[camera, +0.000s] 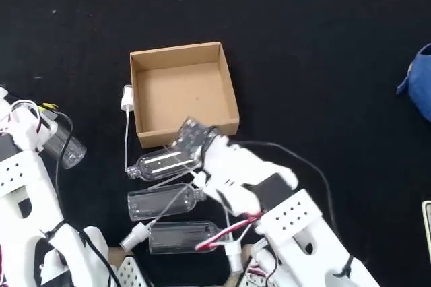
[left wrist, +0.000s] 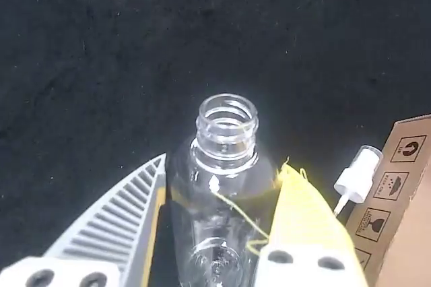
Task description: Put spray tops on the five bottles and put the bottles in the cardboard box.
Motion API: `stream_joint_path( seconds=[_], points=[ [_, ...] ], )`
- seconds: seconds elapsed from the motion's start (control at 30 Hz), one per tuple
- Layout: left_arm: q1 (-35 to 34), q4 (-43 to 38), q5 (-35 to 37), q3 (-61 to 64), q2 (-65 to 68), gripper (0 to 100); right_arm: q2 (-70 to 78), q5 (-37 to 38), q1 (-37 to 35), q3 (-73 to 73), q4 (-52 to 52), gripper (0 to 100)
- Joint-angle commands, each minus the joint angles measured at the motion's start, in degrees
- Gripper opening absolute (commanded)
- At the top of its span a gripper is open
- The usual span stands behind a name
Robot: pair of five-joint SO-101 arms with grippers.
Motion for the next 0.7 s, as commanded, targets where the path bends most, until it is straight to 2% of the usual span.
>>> stream_joint_path(
  seconds=[0.0,0.23,0.47,0.6,0.67],
  points=[
    [-0.31,-1.23,0.53,-0.31,-1.41,3,2.07,-0.88,-3.96,0.57,-0.70,21.3],
    [-0.31,-6.33,0.18,3.47,-1.93,3,12.00,-2.99,-3.96,0.40,-5.98,21.3],
    [-0.31,-6.51,0.09,3.65,-2.02,3,16.40,-4.92,-4.04,0.75,-8.79,21.6],
    [-0.31,-6.51,0.09,3.65,-2.02,3,18.51,-4.92,-4.13,1.19,-8.53,29.4],
    [-0.31,-6.51,0.09,3.65,-2.02,3,19.30,-4.92,-4.40,1.27,-8.88,27.9]
  ],
)
